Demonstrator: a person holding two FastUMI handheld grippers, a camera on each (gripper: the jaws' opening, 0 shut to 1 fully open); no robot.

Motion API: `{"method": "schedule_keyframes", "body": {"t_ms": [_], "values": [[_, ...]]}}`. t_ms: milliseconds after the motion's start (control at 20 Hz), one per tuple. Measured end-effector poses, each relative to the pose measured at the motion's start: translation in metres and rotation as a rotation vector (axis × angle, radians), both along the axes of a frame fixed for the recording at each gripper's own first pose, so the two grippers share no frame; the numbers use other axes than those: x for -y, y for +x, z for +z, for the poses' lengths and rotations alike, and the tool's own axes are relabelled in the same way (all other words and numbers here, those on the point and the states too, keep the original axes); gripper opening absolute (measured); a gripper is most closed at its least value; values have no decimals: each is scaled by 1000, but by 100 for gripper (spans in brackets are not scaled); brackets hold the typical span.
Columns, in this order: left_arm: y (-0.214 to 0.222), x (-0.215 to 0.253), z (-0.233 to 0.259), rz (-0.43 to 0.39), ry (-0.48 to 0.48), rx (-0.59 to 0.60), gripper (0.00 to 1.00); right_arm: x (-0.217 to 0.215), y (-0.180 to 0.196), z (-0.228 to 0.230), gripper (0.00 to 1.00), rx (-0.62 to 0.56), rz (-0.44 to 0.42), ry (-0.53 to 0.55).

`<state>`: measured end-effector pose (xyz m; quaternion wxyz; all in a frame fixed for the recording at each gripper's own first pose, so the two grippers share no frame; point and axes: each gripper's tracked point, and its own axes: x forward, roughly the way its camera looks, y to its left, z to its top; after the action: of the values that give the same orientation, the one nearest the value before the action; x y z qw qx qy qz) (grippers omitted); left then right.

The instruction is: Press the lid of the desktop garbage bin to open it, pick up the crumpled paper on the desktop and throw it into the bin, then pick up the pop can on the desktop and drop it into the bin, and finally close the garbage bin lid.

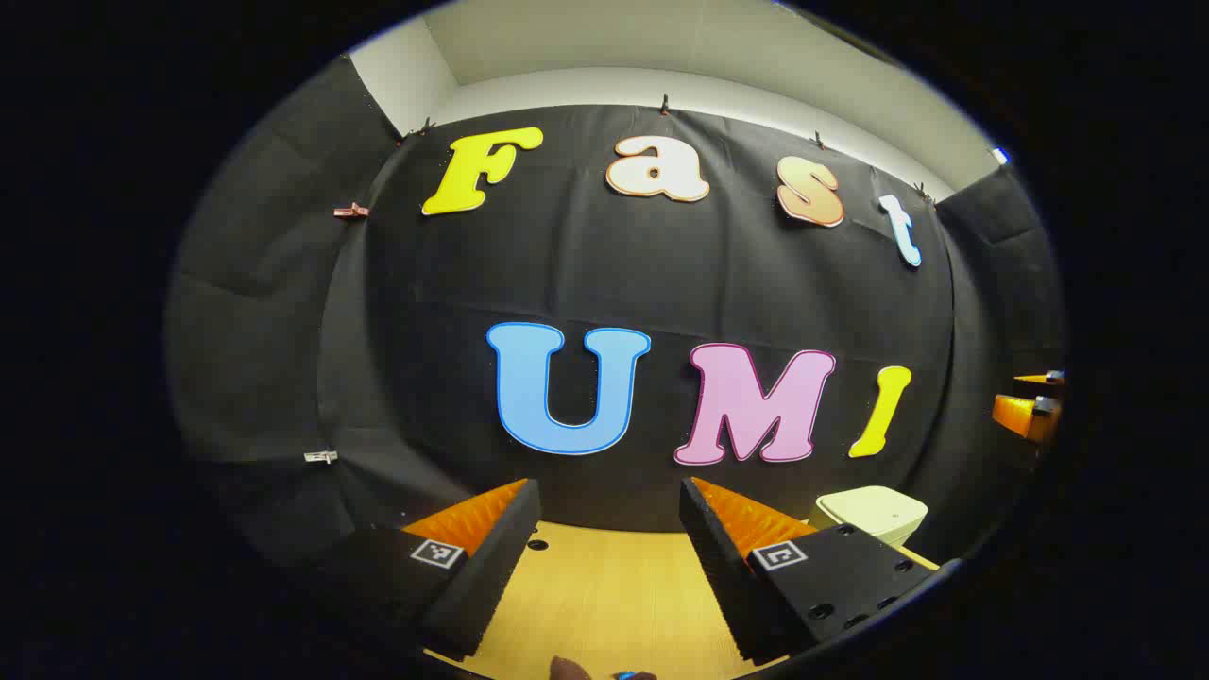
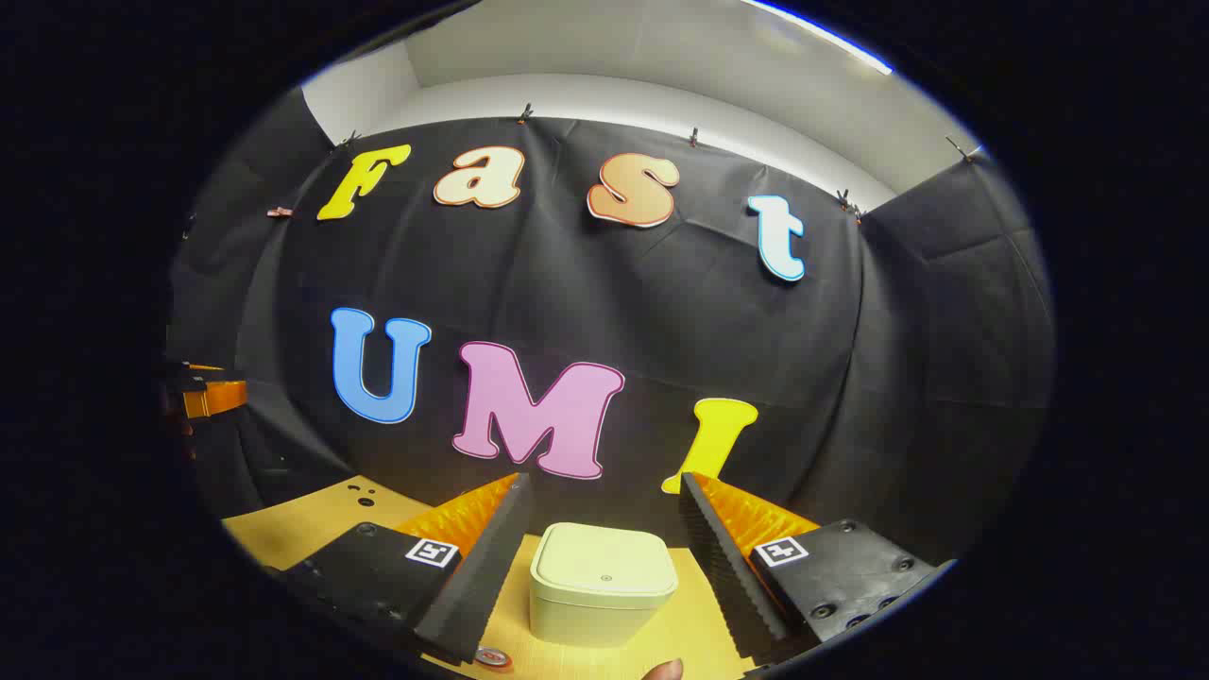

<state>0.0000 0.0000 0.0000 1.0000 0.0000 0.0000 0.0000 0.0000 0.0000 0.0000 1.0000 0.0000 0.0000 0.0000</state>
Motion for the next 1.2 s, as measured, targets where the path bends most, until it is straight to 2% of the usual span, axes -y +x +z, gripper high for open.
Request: {"method": "schedule_keyframes", "body": {"t_ms": [50, 150, 1150, 1200], "values": [[1, 0, 0, 1, 9, -2, 97, 0, 0, -2, 98, -1, 2, 3], [1, 1, 0, 2, 21, -7, 95, -2, 1, -4, 98, -4, 4, 6], [5, -1, -6, 9, 25, -18, 95, -9, 5, -16, 98, -32, 27, 15], [5, -1, -7, 9, 26, -19, 95, -12, 5, -17, 94, -42, 33, 15]]}}
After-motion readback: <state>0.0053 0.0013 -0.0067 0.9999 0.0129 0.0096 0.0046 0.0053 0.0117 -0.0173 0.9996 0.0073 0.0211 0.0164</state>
